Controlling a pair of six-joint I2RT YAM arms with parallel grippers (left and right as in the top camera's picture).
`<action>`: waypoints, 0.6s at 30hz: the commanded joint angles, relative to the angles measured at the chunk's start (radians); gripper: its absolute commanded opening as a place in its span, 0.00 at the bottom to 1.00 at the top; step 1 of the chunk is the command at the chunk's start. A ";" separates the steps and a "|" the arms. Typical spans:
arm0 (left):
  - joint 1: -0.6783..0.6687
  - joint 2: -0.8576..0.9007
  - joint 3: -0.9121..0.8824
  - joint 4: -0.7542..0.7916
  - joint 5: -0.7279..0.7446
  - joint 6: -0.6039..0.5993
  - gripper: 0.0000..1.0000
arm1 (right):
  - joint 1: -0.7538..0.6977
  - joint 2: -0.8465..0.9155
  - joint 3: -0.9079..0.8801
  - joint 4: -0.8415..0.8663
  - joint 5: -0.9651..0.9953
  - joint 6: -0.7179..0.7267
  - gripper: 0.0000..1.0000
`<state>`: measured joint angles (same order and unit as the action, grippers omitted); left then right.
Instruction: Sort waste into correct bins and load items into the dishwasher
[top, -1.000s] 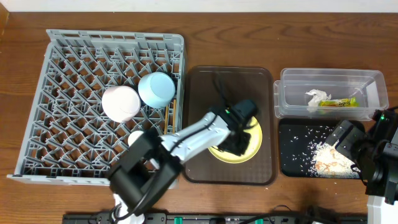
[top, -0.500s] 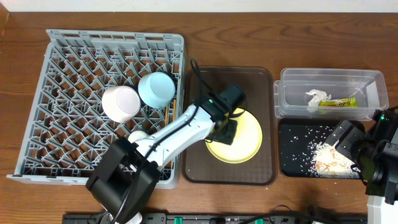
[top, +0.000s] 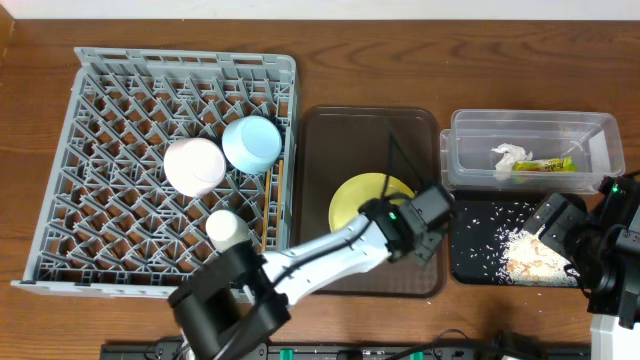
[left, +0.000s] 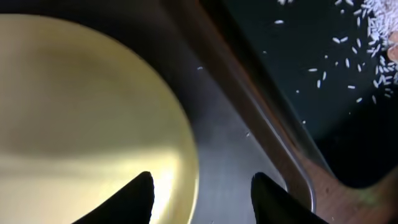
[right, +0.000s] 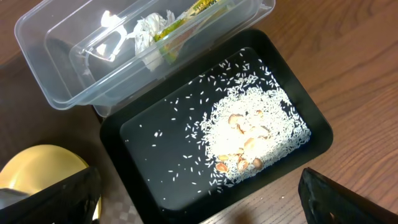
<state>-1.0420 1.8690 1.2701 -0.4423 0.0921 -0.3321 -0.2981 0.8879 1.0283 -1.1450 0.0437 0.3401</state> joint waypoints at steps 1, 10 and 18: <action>-0.021 0.053 -0.007 0.028 -0.101 0.020 0.52 | -0.003 -0.005 0.011 -0.001 0.005 0.007 0.99; -0.023 0.172 -0.007 0.044 -0.221 0.021 0.48 | -0.003 -0.005 0.011 -0.001 0.005 0.007 0.99; -0.023 0.203 -0.007 -0.016 -0.255 0.017 0.23 | -0.003 -0.005 0.011 -0.001 0.005 0.007 0.99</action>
<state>-1.0710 2.0155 1.2797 -0.4179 -0.1345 -0.3134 -0.2981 0.8879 1.0279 -1.1450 0.0437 0.3401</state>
